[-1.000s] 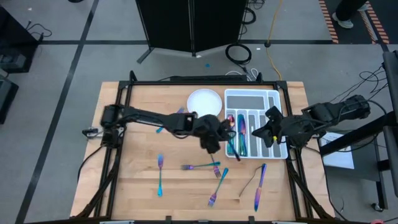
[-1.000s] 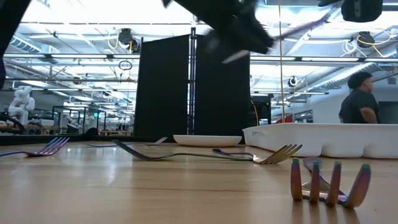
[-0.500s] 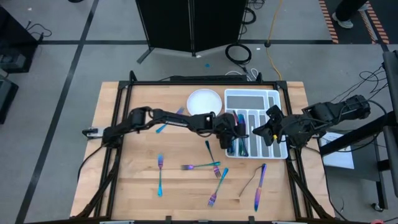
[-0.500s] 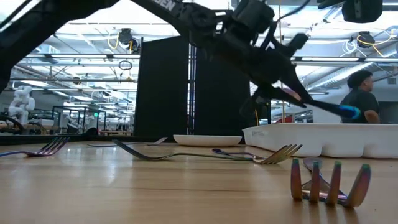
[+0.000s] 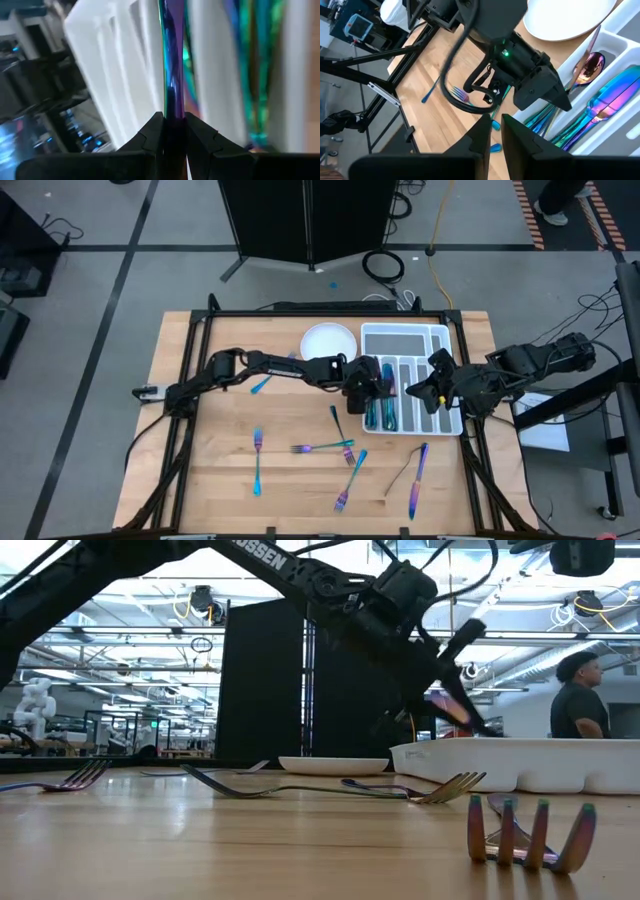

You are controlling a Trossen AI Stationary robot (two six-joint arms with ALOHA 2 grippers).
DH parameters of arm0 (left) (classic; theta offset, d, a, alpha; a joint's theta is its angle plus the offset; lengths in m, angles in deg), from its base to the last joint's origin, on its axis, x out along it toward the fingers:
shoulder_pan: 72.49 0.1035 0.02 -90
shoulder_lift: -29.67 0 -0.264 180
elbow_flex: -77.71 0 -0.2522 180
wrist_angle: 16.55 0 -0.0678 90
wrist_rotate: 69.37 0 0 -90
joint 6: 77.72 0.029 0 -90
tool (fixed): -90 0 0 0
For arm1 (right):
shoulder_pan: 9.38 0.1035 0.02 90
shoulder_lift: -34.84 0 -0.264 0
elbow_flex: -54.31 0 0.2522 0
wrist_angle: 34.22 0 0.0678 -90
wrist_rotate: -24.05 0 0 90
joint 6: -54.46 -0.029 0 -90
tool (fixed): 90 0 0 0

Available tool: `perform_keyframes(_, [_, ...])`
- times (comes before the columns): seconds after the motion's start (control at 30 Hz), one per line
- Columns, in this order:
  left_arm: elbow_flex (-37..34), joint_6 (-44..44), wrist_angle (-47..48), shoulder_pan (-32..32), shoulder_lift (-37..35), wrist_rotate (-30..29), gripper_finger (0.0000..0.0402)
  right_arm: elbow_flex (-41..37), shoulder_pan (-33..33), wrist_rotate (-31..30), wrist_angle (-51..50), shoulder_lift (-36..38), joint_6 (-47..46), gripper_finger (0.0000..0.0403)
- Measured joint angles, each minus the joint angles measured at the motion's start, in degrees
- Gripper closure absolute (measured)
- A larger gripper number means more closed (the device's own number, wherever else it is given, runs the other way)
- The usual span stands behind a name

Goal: Sort silverware
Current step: Put the purple table knife into the white silverware tray

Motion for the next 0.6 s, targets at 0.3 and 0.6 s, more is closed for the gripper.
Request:
perform_keyframes(0.3, [0.00,1.44,0.68,0.00,-0.02,2.19,0.0345,0.00,0.00,-0.42,1.68,0.00,-0.62,0.0365])
perform_keyframes(0.6, [0.02,1.20,-2.63,0.05,1.09,3.03,0.0345,0.00,0.00,-0.87,2.34,-0.02,-0.62,0.0365])
